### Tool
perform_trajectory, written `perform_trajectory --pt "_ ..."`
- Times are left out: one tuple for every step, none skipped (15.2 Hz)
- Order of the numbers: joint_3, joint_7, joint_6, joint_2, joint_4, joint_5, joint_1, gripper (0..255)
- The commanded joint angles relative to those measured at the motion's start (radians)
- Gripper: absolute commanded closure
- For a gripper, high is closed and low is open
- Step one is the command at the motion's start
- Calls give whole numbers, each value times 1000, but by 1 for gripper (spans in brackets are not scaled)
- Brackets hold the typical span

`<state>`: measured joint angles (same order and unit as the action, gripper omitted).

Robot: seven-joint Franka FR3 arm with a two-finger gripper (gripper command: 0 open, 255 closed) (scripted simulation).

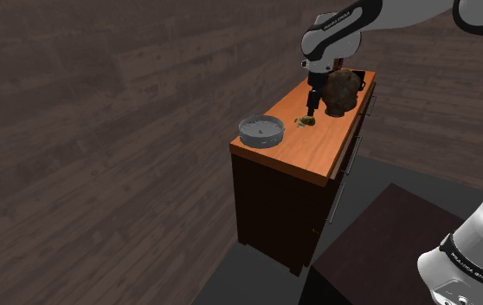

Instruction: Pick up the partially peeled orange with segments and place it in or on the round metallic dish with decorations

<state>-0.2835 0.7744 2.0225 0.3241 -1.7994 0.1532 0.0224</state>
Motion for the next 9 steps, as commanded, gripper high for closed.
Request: perform_trajectory --pt "0 5 6 14 -1 1 3 0" --pt "1 6 18 18 -9 3 3 0" --pt "2 8 30 23 -17 6 3 0" --pt "3 9 42 27 -24 8 3 0" --pt "4 11 54 32 -31 10 3 0" --pt "6 13 72 40 -42 14 3 0" --pt "6 13 72 40 -42 14 3 0" --pt "6 13 72 40 -42 14 3 0" --pt "6 13 72 40 -42 14 3 0"
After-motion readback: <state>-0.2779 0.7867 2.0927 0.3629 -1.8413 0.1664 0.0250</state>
